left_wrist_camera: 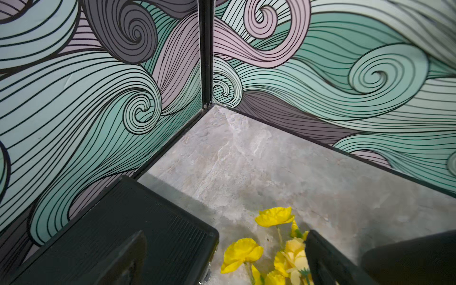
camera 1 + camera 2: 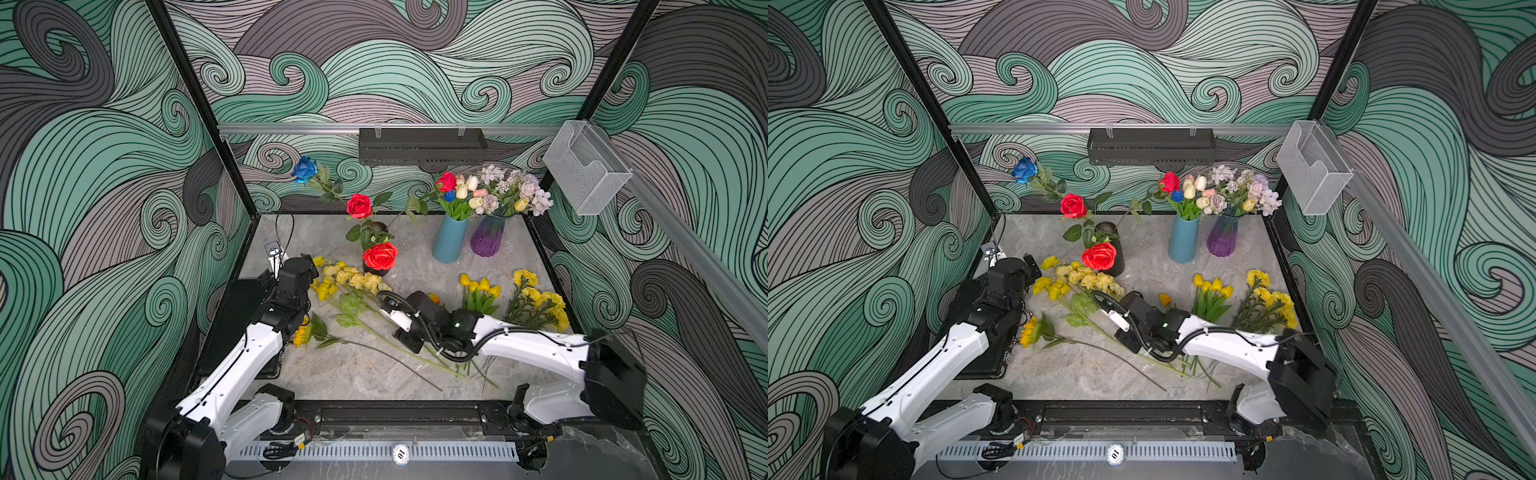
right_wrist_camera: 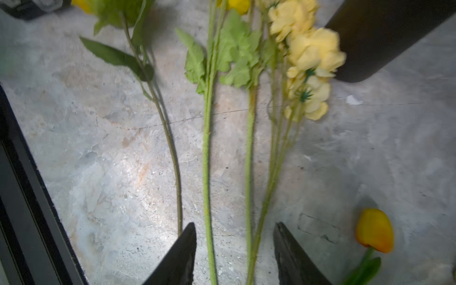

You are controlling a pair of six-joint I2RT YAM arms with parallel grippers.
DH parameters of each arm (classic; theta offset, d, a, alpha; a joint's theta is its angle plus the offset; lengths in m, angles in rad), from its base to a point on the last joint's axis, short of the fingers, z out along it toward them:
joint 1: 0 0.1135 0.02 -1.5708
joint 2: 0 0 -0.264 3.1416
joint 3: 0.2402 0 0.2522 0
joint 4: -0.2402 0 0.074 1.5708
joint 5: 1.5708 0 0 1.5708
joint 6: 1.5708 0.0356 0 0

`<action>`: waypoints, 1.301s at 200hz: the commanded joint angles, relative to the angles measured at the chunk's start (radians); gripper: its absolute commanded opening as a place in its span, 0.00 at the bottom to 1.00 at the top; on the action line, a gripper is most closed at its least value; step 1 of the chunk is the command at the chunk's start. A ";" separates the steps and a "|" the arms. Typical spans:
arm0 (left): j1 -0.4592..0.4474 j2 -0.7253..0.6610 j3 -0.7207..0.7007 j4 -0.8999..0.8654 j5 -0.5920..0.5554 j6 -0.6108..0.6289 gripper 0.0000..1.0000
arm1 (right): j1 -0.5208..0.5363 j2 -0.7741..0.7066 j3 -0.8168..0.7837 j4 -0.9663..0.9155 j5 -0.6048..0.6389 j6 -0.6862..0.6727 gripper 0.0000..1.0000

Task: Pick out yellow flowers from the vase
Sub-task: Reset both arms

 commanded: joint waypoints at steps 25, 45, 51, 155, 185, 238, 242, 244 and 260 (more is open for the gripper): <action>0.097 0.166 0.010 0.143 -0.037 0.147 0.99 | -0.255 -0.234 -0.148 0.104 0.234 0.030 0.72; 0.125 0.242 -0.001 0.195 -0.058 0.207 0.99 | -0.373 -0.274 -0.186 0.180 0.373 0.049 0.80; 0.134 0.265 0.002 0.195 -0.075 0.198 0.99 | -0.404 -0.276 -0.203 0.224 0.407 0.047 0.85; 0.271 0.432 -0.162 0.561 0.384 0.258 0.99 | -0.718 0.165 -0.270 0.780 0.325 -0.054 1.00; 0.291 0.462 -0.227 0.704 0.507 0.303 0.99 | -0.792 0.203 -0.305 0.878 0.146 -0.079 1.00; 0.294 0.452 -0.222 0.676 0.512 0.295 0.99 | -0.954 0.235 -0.396 1.048 -0.140 0.015 1.00; 0.294 0.454 -0.223 0.680 0.512 0.296 0.99 | -0.956 0.247 -0.398 1.087 -0.125 0.024 1.00; 0.294 0.454 -0.222 0.681 0.511 0.296 0.99 | -0.956 0.257 -0.402 1.107 -0.118 0.027 1.00; 0.292 0.452 -0.224 0.681 0.510 0.297 0.99 | -0.956 0.251 -0.399 1.073 -0.106 0.028 1.00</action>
